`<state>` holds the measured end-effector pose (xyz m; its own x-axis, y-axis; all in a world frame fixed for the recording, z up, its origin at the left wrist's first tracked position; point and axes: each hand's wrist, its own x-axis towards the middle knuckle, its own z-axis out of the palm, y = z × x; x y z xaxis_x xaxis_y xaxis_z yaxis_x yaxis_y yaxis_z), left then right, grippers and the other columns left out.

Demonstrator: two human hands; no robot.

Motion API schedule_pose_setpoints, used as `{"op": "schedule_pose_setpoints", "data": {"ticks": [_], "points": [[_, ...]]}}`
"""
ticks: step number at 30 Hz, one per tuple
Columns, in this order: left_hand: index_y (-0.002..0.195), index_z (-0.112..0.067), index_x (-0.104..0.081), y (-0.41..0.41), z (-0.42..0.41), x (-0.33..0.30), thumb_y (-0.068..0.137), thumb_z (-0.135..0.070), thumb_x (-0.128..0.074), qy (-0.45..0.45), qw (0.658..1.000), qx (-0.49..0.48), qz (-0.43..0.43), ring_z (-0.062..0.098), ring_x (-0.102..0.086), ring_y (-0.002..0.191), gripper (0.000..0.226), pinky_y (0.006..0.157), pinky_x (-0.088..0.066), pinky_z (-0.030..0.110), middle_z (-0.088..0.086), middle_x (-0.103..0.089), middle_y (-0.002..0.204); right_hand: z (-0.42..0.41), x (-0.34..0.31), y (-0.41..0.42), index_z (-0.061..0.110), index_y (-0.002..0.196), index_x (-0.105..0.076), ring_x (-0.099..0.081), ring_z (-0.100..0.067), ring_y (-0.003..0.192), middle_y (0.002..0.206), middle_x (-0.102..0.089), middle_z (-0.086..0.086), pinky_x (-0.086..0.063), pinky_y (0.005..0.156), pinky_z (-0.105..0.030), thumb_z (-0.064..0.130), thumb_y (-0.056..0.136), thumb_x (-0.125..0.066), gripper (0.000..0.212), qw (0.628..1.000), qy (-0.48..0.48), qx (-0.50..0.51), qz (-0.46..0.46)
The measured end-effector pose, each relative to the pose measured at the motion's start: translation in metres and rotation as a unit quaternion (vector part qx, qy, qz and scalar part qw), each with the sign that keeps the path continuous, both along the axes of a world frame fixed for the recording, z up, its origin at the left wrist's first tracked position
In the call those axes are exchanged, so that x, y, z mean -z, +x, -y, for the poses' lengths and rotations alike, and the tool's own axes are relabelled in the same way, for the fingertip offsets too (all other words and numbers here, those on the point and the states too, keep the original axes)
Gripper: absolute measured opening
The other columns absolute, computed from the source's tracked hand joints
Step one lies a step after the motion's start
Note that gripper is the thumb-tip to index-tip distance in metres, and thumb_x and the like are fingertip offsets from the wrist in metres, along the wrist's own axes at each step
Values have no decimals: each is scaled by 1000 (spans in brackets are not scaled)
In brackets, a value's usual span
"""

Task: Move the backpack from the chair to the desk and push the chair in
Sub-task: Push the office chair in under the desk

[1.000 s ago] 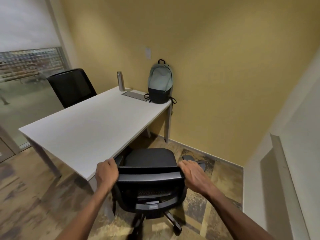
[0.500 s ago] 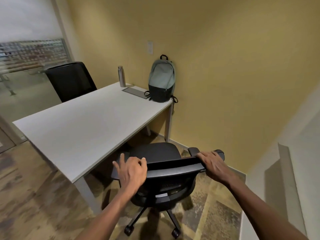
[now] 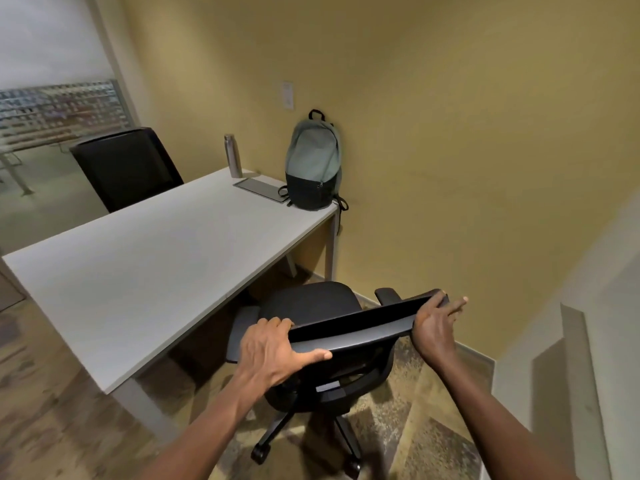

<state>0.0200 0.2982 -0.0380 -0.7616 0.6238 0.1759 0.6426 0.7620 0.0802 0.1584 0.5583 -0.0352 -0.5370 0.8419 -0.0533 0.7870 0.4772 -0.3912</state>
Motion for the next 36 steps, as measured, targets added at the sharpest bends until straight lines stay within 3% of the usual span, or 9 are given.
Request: {"op": "schedule_pose_setpoints", "data": {"ticks": [4, 6, 8, 10, 14, 16, 19, 27, 36], "points": [[108, -24, -65, -12, -6, -2, 51, -107, -14, -1, 1000, 0, -7, 18, -59, 86, 112, 75, -47, 31, -3, -66, 92, -15, 6, -4, -16, 145, -2, -7, -56, 145, 153, 8, -45, -35, 109, -54, -16, 90, -46, 71, 991, -79, 27, -104], [105, -25, -65, -20, -8, -3, 51, -107, -14, -6, 1000, 4, -9, 17, -58, 85, 111, 74, -46, 31, -4, -65, 91, -26, 5, -5, -9, 150, 11, -34, -43, 138, 152, -22, -32, -42, 104, -52, -5, 90, -57, 91, 974, -174, 33, -137], [102, -25, -64, -26, -9, -4, 50, -107, -13, -10, 1000, 11, -9, 17, -57, 83, 110, 73, -45, 30, -4, -63, 88, -25, -3, -5, 2, 152, 16, -63, -33, 99, 126, -50, -11, -58, 74, -48, 0, 84, -63, 105, 919, -327, 78, -206], [98, -23, -64, -31, -11, -3, 50, -107, -13, -2, 1000, 14, -13, 18, -56, 80, 109, 72, -45, 31, -4, -62, 85, -20, -2, -11, 12, 146, -4, -62, -19, 70, 87, -50, -8, -51, 45, -31, 0, 71, -74, 103, 857, -420, 98, -281], [88, -20, -64, -40, -15, 0, 52, -106, -16, 7, 1000, 17, -20, 19, -55, 75, 105, 69, -43, 32, -3, -59, 78, -22, 3, -37, 7, 151, 2, -70, -21, 87, 106, -63, -15, -62, 73, -39, -7, 85, -70, 98, 794, -477, 129, -353], [87, -20, -62, -43, -19, 2, 51, -106, -15, 7, 1000, 14, -16, 18, -52, 74, 104, 70, -43, 33, -3, -57, 77, -33, 3, -44, 9, 138, -15, -73, -22, 82, 110, -61, -20, -64, 69, -41, -11, 85, -68, 77, 779, -489, 133, -368], [82, -19, -60, -49, -29, 5, 52, -106, -18, 14, 1000, 16, -13, 18, -49, 71, 102, 68, -43, 34, -4, -53, 74, -54, 0, -54, 6, 134, -21, -76, -22, 70, 112, -62, -27, -63, 57, -38, -13, 84, -68, 71, 775, -508, 125, -355], [60, -17, -50, -64, -66, 13, 57, -103, -27, 48, 998, -24, -32, 19, -46, 54, 89, 52, -41, 36, -2, -48, 56, -104, -3, -106, 15, 153, 10, -73, -33, 92, 127, -53, -37, -62, 74, -52, -14, 81, -70, 111, 785, -518, 74, -332], [57, -17, -46, -90, -112, 5, 59, -103, -21, 38, 993, -109, -27, 19, -40, 52, 89, 51, -38, 34, -1, -41, 54, -145, -4, -183, 25, 156, 5, -73, -30, 88, 133, -55, -28, -63, 68, -46, -11, 82, -71, 111, 806, -498, 30, -317]]}}
